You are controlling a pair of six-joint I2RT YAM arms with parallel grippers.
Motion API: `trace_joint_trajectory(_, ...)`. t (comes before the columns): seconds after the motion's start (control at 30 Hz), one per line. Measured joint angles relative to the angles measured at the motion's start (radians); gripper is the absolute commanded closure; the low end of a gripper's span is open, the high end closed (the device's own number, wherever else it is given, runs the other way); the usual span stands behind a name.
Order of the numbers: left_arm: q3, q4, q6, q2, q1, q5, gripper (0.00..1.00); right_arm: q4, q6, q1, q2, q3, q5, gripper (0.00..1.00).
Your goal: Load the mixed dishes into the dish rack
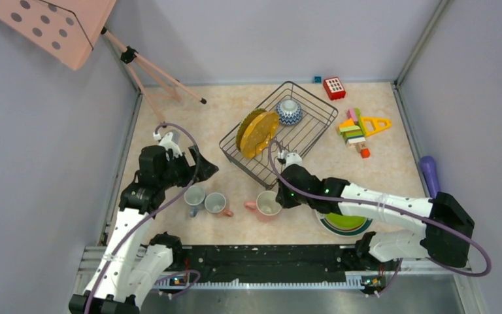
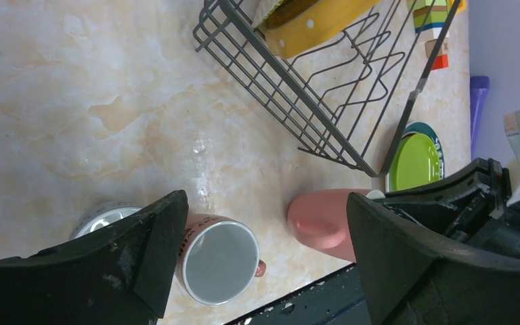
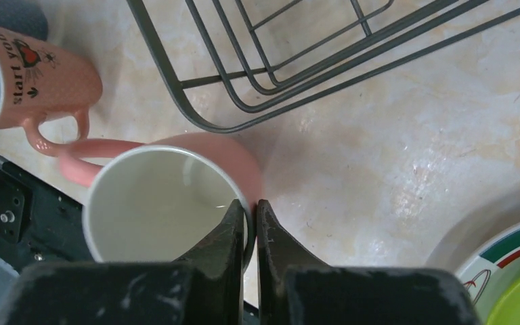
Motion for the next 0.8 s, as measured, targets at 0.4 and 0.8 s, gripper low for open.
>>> trace_joint_trajectory(0.4, -0.021, 0.053, -0.036, 0.003, -0.001, 0.272, 0.09, -0.075, -0.096, 0.005, -0.177, 0.000, -0.117, 1.00)
trace_joint_trajectory(0.8, -0.115, 0.332, -0.518, -0.004, -0.001, 0.526, 0.09, 0.183, -0.329, -0.023, -0.350, -0.034, -0.146, 1.00)
